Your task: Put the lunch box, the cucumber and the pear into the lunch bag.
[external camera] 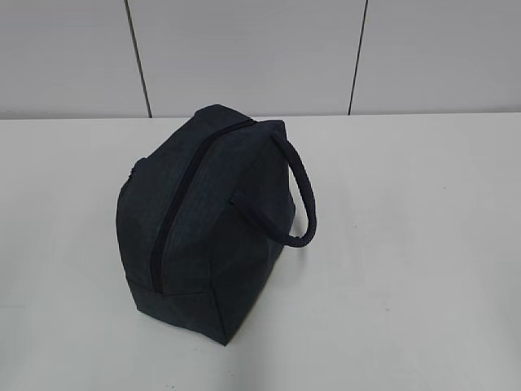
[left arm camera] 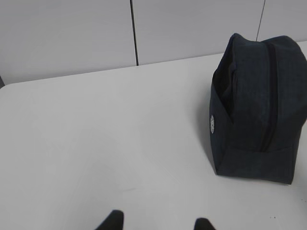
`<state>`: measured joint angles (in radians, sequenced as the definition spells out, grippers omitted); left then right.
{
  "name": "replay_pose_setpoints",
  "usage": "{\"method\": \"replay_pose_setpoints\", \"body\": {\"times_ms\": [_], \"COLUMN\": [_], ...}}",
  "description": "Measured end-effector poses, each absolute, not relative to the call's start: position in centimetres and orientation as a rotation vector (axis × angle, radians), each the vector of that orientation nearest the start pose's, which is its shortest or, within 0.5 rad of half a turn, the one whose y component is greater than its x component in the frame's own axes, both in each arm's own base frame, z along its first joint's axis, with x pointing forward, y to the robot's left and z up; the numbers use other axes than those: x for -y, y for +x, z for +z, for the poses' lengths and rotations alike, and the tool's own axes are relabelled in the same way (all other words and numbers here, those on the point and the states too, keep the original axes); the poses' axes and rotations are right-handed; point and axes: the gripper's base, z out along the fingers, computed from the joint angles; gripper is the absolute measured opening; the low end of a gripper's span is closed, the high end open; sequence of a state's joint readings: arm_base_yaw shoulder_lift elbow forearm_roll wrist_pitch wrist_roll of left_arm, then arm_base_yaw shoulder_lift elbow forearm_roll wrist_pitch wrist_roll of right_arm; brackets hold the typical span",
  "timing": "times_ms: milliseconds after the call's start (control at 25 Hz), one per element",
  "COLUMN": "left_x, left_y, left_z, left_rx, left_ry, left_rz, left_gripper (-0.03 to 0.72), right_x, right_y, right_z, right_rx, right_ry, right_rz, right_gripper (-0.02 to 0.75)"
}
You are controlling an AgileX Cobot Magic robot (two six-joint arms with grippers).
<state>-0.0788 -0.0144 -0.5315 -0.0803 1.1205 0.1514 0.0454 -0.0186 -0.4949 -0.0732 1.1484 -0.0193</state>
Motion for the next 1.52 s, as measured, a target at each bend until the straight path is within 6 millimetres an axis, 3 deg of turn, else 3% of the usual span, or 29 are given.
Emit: {"method": "replay_pose_setpoints", "body": {"times_ms": [1520], "left_x": [0.55], "left_y": [-1.4], "left_z": [28.11], "left_rx": [-2.041], "left_ry": [0.245], "left_rz": [-0.051], "left_gripper": [0.276], "right_x": [0.66], "right_y": [-1.08], "right_z": [26.91], "right_rx": [-2.115], "right_ry": [-0.061], "right_rz": [-0.073], "right_gripper": [0.497]}}
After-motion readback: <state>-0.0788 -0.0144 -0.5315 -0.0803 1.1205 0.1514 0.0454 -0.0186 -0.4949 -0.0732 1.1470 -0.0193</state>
